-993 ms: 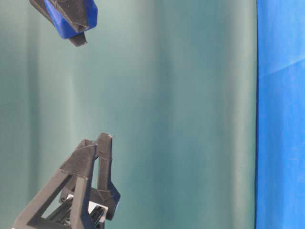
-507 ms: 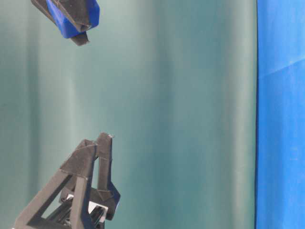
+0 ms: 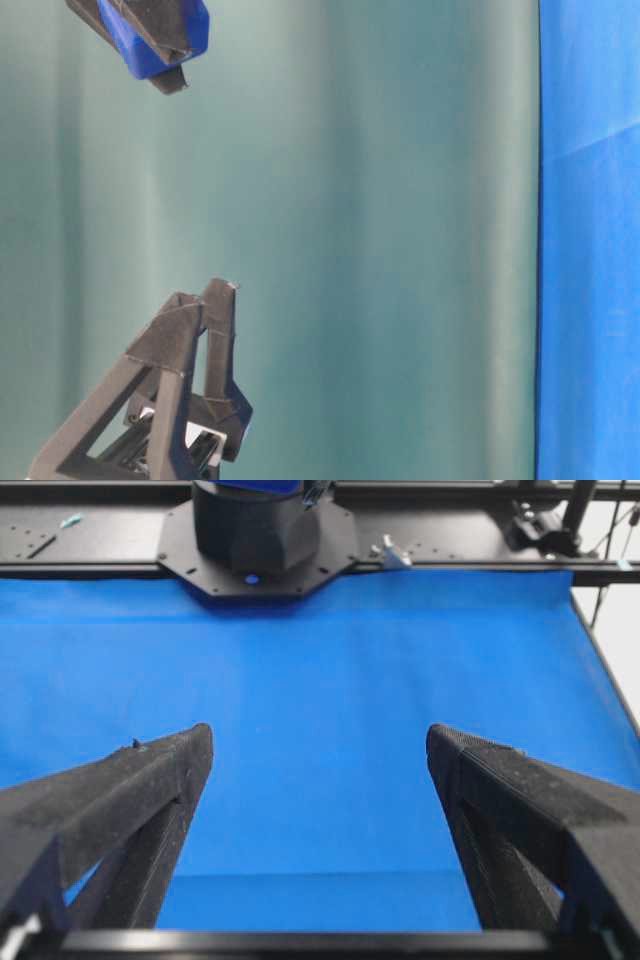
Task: Handover the blue block to the right arm after grasping it with the left arm, then place it in the designated position.
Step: 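Hold the cube in the right gripper near the right side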
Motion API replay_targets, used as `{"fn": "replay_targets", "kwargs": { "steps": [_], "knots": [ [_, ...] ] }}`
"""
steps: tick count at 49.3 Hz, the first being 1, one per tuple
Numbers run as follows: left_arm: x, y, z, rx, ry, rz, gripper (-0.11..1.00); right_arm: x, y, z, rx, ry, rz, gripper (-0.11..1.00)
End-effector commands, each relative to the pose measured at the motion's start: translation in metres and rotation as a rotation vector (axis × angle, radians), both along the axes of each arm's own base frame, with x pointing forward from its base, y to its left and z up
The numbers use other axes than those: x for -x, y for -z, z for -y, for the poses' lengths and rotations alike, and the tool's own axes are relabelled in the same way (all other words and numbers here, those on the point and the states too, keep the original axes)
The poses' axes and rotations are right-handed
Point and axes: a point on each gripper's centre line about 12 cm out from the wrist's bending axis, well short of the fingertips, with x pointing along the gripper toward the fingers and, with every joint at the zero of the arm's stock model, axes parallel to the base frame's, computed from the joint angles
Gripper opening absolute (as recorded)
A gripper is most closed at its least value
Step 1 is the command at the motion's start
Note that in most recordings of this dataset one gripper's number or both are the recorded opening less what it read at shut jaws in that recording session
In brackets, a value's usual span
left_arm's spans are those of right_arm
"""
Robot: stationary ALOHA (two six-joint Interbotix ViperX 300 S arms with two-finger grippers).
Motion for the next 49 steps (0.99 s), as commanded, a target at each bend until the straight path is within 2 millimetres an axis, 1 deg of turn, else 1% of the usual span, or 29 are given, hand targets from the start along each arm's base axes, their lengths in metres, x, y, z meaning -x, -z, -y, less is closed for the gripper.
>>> {"fn": "replay_targets", "kwargs": {
  "steps": [1, 11, 19, 34, 49],
  "knots": [
    [0.002, -0.012, -0.001, 0.002, -0.003, 0.035, 0.92, 0.000, -0.006, -0.002, -0.007, -0.006, 0.016, 0.41],
    [0.002, -0.012, -0.001, 0.001, -0.001, 0.035, 0.92, 0.000, -0.004, -0.001, -0.027, 0.008, 0.000, 0.41],
    [0.002, -0.012, -0.001, 0.002, -0.001, 0.035, 0.92, 0.004, 0.005, 0.000, -0.061, 0.049, -0.074, 0.41],
    [0.002, -0.012, -0.001, 0.001, -0.002, 0.035, 0.92, 0.016, 0.022, -0.014, -0.091, 0.075, -0.233, 0.41],
    [0.002, -0.011, -0.001, 0.001, -0.001, 0.034, 0.92, 0.017, 0.024, -0.016, -0.090, 0.074, -0.250, 0.41]
  ]
}}
